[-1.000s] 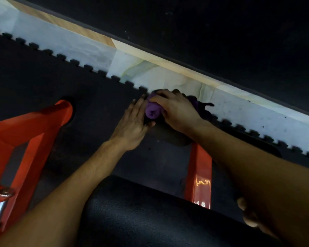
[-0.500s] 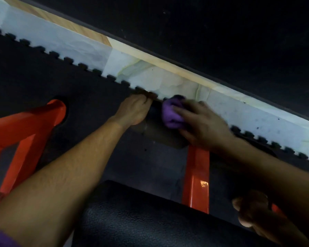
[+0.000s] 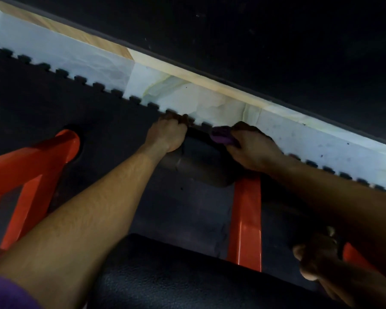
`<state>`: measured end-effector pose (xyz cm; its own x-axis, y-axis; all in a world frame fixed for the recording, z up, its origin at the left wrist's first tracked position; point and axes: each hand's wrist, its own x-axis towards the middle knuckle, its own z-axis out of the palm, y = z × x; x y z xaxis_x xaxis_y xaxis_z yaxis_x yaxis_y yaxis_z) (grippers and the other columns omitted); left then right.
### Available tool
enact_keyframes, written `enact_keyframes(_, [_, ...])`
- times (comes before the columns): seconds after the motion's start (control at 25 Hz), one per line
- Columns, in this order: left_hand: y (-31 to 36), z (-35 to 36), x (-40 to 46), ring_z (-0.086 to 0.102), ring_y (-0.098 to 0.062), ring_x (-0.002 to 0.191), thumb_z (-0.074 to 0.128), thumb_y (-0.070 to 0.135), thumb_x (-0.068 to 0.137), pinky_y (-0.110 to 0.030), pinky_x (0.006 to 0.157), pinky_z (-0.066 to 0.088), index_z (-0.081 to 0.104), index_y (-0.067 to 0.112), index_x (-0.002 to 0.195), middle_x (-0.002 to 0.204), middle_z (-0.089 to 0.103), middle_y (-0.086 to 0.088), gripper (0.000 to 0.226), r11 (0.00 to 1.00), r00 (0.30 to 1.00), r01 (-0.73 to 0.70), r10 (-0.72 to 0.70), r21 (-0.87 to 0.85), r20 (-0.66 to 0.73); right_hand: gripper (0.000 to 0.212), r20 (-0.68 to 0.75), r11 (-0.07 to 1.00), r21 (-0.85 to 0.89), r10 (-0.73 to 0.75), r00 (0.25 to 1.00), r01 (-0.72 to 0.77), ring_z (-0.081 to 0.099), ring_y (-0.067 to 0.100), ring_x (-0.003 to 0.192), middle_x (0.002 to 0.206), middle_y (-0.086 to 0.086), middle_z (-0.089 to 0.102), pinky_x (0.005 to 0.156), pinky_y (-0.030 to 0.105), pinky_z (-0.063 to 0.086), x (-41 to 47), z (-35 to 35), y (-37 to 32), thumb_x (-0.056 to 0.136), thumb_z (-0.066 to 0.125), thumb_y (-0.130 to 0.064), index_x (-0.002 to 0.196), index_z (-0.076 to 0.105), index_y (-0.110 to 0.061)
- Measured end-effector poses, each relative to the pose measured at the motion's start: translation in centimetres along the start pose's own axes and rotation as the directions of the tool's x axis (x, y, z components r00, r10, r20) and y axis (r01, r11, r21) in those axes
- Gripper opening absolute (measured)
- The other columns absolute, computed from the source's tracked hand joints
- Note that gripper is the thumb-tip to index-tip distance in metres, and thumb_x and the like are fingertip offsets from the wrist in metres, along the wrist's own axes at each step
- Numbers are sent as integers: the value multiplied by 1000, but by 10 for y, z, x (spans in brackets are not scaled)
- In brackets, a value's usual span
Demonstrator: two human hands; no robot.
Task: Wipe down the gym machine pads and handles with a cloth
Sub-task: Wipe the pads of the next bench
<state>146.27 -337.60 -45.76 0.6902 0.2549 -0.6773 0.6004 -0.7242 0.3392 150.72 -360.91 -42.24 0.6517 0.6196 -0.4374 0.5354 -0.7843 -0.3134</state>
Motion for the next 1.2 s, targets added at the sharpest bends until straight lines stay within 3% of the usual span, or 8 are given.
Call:
enact_keyframes(0.2, [6,-2,24,47,-40,136,18,35,106,-48,107,41,47,10,143,155,43,-19,54,985,982,164,-158,-48,106,67,-63,917,-238,-345,937,321,51,33,111,148,12,43,89,46,49,-39,12,-25,93,50,-60,149,46,-24])
enact_keyframes(0.4, [-16,-8,-19,55,-20,130,38,50,109,-26,101,41,63,16,137,138,60,-3,50,856,1000,-28,29,-516,-5,53,-93,922,-257,-322,942,290,44,46,129,161,11,33,101,59,42,-48,30,-20,104,27,-54,150,43,-34])
enact_keyframes(0.52, [-46,17,-45,54,-8,124,38,50,109,-12,95,39,62,19,136,131,60,6,47,826,978,-187,107,-532,-177,52,-112,924,-248,-324,939,289,45,48,126,161,11,32,97,60,43,-41,40,-22,103,30,-53,153,37,-38])
enact_keyframes(0.68, [-35,13,-8,61,-32,118,42,50,107,-29,82,40,67,7,125,127,67,-18,53,865,999,-1,-21,-503,-38,52,-103,983,-90,-167,981,158,53,40,116,154,5,40,83,49,52,-6,28,-18,103,26,-57,153,34,-43])
enact_keyframes(0.8, [-20,0,-7,50,-29,137,42,44,109,-34,108,42,56,14,146,151,53,-12,49,853,997,65,-70,-518,10,45,-12,990,142,-17,1000,18,56,35,116,141,2,49,90,41,50,28,10,-26,104,31,-50,147,42,-42])
enact_keyframes(1.0, [-23,5,-5,63,-34,115,41,29,106,-39,94,49,71,12,116,127,68,-18,36,823,996,77,-92,-563,1,45,-138,901,-124,-431,892,416,58,32,105,146,6,49,76,42,54,24,11,-57,103,41,-45,143,52,-28])
enact_keyframes(1.08, [-25,7,-5,60,-30,108,39,28,106,-37,90,46,69,8,116,121,67,-12,36,830,992,89,-123,-551,-24,45,-51,952,-27,-305,951,304,56,31,116,148,3,47,87,40,49,41,3,-50,105,37,-47,146,48,-33])
enact_keyframes(1.2, [-24,11,-10,56,-30,86,40,28,109,-34,72,35,57,9,81,90,60,-10,38,843,979,120,-187,-524,-76,48,239,999,24,-30,970,25,54,29,119,141,5,53,92,38,40,93,-5,-48,105,26,-54,141,50,-34])
